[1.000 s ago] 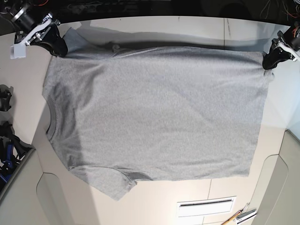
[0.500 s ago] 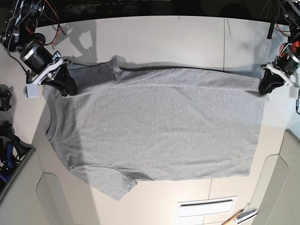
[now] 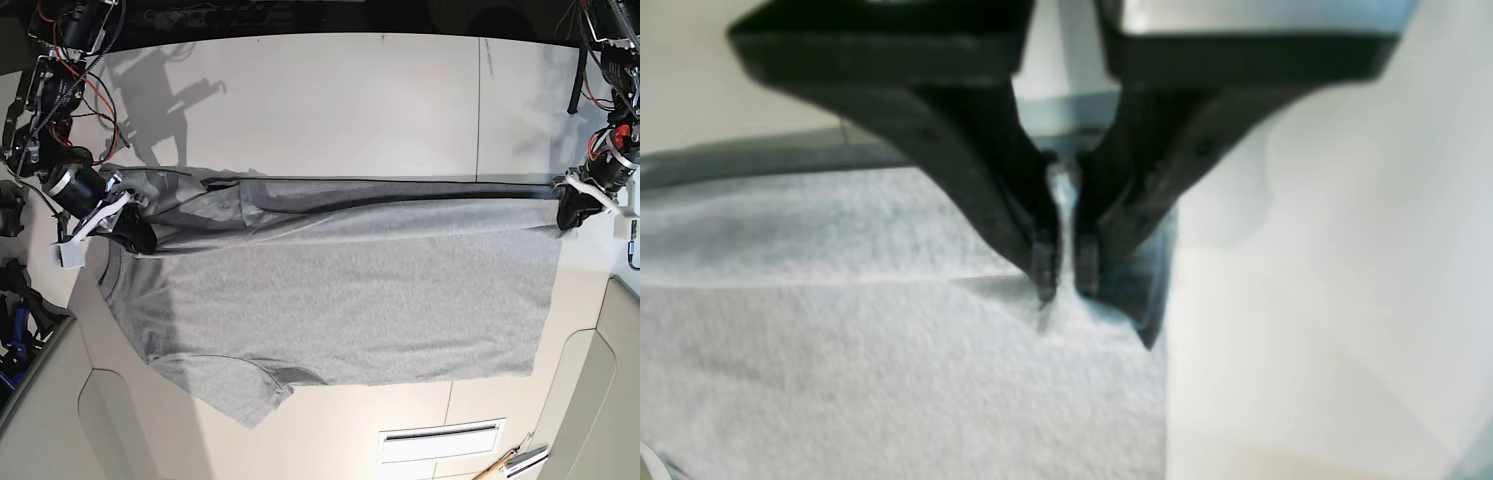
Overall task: Fold the T-shirt properly
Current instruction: 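Lift the shoulder edge with both grippers and pull it taut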
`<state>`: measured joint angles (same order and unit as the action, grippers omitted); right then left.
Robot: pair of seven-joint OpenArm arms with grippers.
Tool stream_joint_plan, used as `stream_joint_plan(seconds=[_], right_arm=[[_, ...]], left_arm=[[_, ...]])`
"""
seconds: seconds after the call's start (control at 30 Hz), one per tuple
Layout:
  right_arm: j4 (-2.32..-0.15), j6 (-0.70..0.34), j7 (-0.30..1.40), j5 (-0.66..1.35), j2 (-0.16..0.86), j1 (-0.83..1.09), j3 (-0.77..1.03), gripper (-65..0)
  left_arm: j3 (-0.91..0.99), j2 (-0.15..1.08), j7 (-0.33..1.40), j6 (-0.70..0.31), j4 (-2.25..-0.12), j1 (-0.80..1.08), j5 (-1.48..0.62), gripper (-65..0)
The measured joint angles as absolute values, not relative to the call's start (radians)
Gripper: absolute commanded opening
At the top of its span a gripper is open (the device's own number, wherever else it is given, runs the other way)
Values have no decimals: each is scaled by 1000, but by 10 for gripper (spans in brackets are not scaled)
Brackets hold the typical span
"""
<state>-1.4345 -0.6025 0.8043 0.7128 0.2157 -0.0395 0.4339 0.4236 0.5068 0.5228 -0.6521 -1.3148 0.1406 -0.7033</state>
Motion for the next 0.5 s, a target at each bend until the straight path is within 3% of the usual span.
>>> stream_joint_plan(seconds=[0.13, 0.23, 0.3, 0.37, 0.43, 0.5], right_arm=[[-1359, -602, 752, 714, 211, -60, 394, -650], [-1317, -598, 718, 709, 211, -59, 390, -648], [-1306, -594, 714, 675, 213, -58, 390, -497], [-1307, -592, 714, 668, 213, -59, 390, -402], [-1311, -592, 723, 669, 213, -59, 405, -394], [-1325, -592, 743, 672, 208, -57, 437, -394]], left_arm=[[411, 507, 477, -652, -1314, 141, -696, -650], [411, 504, 470, -652, -1314, 141, -674, -518], [411, 501, 471, -652, -1314, 141, -643, -402], [411, 501, 471, -652, -1314, 141, -615, -272], [411, 501, 471, -651, -1314, 141, -610, -214], [412, 501, 472, -646, -1314, 141, -610, -213]])
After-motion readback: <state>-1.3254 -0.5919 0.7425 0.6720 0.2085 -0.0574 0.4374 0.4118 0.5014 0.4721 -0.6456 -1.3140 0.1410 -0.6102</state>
